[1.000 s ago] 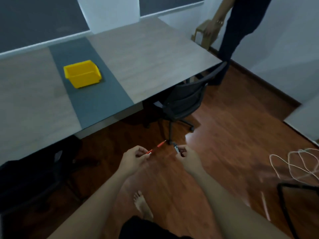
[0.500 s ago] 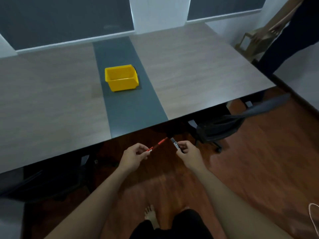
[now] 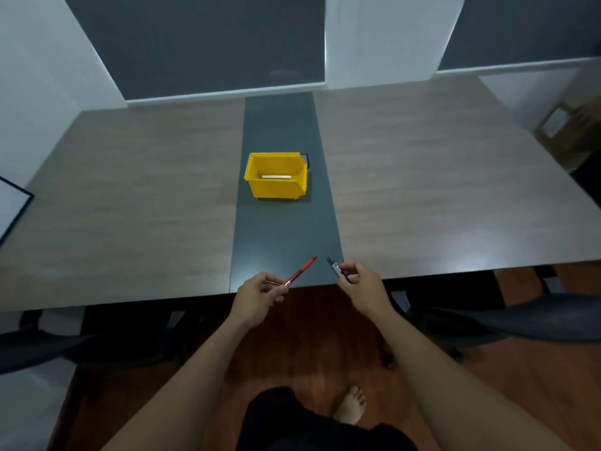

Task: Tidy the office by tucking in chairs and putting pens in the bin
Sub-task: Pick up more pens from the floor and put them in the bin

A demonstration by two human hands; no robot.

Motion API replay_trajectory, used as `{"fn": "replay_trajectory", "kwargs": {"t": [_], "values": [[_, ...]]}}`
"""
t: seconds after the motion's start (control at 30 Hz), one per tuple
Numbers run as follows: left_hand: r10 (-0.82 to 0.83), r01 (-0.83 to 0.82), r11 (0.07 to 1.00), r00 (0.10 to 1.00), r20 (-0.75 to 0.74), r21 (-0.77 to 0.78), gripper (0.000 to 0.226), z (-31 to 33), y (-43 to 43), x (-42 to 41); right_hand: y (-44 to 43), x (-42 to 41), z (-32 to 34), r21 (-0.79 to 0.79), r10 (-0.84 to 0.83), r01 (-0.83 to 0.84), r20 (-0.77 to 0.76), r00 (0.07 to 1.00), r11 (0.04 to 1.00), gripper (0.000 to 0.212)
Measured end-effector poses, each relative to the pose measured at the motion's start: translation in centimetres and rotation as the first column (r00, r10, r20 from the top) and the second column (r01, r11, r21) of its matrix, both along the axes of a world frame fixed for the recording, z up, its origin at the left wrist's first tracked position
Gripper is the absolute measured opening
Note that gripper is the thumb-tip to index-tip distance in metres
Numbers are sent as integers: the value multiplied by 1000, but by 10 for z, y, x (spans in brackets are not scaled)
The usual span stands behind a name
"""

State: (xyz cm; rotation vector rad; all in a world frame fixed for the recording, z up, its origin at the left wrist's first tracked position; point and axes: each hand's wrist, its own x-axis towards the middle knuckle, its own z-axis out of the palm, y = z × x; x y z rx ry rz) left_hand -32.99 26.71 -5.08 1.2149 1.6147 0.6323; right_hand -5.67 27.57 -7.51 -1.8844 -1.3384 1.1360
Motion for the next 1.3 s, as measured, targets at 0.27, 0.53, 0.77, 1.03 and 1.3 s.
{"fn": "replay_trajectory", "kwargs": {"t": [0.27, 0.53, 0.77, 1.03, 1.3], "values": [[112, -112, 994, 993, 29, 4, 13, 2, 48, 2, 80, 3, 0, 26, 82, -82, -9, 997, 996, 23], [147, -147, 989, 986, 74, -7, 17, -2, 135, -31, 161, -21, -3, 26, 91, -90, -18, 996, 996, 24], [63, -65, 997, 996, 60, 46, 13, -4, 252, -71, 256, -47, 9, 68, 57, -61, 55, 997, 996, 21], [-17, 19, 996, 1000, -23, 86, 9, -7, 360, -119, 338, -84, 11, 80, 5, -13, 97, 995, 997, 25], [-36, 76, 978, 978, -204, 194, 9, -10, 428, -133, 390, -99, -2, 28, 70, -75, 132, 989, 997, 26]]}}
